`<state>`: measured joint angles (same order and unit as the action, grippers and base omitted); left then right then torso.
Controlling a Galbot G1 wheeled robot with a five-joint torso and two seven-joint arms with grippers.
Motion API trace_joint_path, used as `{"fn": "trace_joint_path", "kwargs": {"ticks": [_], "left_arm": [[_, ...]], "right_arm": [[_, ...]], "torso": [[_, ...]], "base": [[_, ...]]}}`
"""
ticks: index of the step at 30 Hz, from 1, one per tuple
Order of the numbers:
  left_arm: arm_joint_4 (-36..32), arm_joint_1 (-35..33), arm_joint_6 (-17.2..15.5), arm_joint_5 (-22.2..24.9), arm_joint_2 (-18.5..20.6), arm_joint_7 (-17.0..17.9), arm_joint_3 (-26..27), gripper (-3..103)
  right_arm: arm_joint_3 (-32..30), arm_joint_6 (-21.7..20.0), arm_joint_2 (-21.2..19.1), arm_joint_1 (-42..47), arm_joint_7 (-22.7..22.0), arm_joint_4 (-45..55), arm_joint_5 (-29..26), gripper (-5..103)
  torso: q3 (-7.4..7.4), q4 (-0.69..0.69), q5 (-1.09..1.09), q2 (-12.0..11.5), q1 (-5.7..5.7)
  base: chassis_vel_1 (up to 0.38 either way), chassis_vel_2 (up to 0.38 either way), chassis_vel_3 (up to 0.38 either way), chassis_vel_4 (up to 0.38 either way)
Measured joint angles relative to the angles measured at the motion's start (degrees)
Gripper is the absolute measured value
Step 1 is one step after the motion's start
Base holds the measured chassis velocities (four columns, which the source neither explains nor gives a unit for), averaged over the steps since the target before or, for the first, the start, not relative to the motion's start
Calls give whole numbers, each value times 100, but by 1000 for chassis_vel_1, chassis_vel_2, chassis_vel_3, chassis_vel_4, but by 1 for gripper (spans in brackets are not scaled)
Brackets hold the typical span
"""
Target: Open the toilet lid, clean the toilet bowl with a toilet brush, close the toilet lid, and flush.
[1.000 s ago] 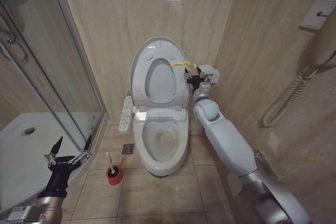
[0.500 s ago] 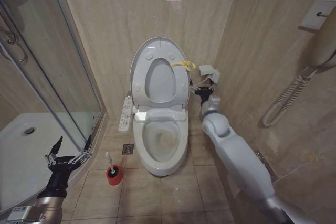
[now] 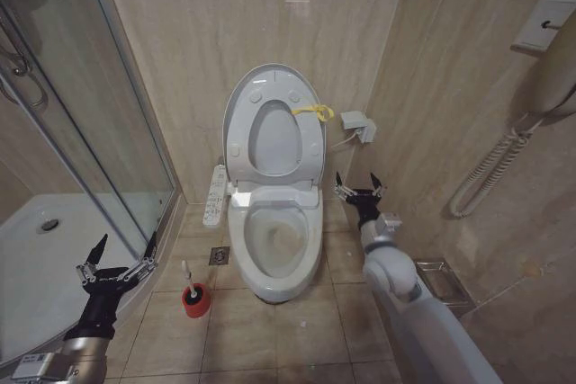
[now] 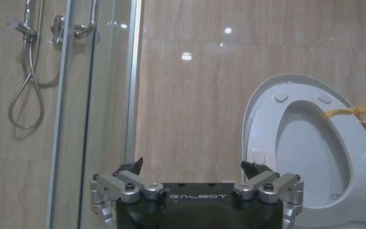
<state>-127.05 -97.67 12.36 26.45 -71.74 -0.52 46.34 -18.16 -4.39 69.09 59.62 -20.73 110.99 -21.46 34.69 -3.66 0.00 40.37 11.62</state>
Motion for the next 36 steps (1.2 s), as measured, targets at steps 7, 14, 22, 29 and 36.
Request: {"fn": "trace_joint_path", "kwargs": {"ticks": [7,14,22,29,36], "left_arm": [[0,0,0,0,0,0,0,100],[0,-1,0,0,0,0,0,100],[0,-1,0,0,0,0,0,100],[0,-1,0,0,0,0,0,100],[0,0,0,0,0,0,0,100]], "right_arm": [[-264,178,126,522,36,281,279,100],[-711,499,382,1171,289,365,717,100],[-807,921,986,1663,474,512,1030,100],[-871,1089,1423,1999,730,566,1652,100],[-875,1137,1664,2364,844,794,1843,100]], "torso": [[0,0,0,0,0],[0,-3,0,-1,0],[0,-1,0,0,0],[0,-1,-1,0,0],[0,-1,-1,0,0]], "base": [[0,0,0,0],[0,0,0,0],[0,0,0,0],[0,0,0,0],[0,0,0,0]]}}
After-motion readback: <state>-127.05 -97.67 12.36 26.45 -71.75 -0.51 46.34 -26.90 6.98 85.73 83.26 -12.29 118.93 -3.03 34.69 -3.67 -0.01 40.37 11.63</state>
